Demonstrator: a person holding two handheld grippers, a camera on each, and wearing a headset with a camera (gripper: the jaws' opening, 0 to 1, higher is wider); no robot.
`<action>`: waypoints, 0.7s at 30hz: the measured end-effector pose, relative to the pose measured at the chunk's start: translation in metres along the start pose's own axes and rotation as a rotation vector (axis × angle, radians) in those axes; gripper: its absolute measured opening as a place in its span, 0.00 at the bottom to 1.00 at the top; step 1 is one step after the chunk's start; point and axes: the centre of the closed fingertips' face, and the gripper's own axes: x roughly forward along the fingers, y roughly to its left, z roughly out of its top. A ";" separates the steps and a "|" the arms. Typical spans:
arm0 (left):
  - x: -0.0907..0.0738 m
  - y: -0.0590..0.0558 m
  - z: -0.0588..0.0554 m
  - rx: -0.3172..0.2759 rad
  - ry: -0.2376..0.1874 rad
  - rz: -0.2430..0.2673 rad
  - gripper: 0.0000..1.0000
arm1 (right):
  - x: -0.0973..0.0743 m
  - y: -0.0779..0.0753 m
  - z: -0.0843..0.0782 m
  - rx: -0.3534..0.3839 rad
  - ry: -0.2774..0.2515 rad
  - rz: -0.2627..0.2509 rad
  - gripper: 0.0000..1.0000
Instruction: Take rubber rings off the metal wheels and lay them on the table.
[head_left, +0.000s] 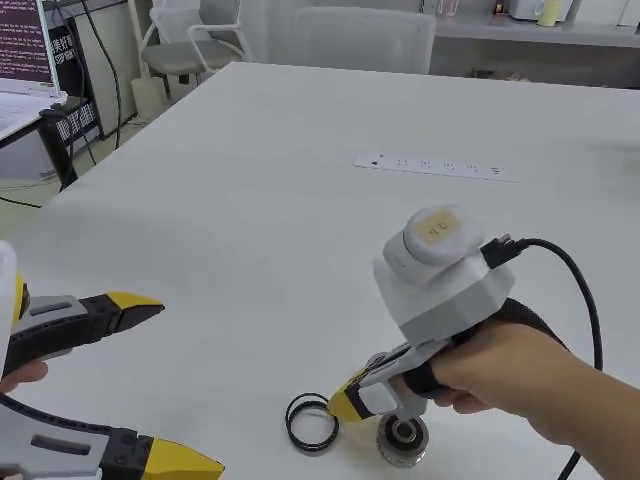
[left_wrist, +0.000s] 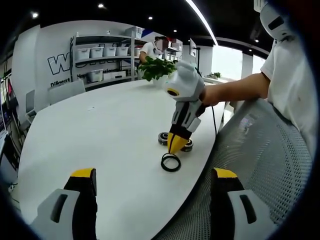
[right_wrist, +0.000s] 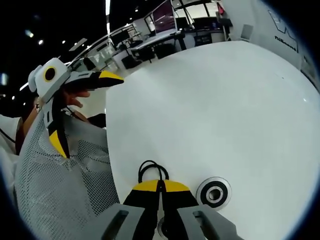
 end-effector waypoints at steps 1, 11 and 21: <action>0.000 0.000 0.000 0.000 0.001 0.000 0.94 | 0.000 0.001 0.000 0.002 -0.003 0.004 0.00; 0.000 0.000 -0.001 0.000 0.004 0.000 0.94 | -0.002 0.002 0.000 0.049 -0.004 0.019 0.00; 0.000 0.000 -0.001 0.001 0.006 0.001 0.94 | -0.004 0.006 0.002 0.104 -0.014 0.046 0.00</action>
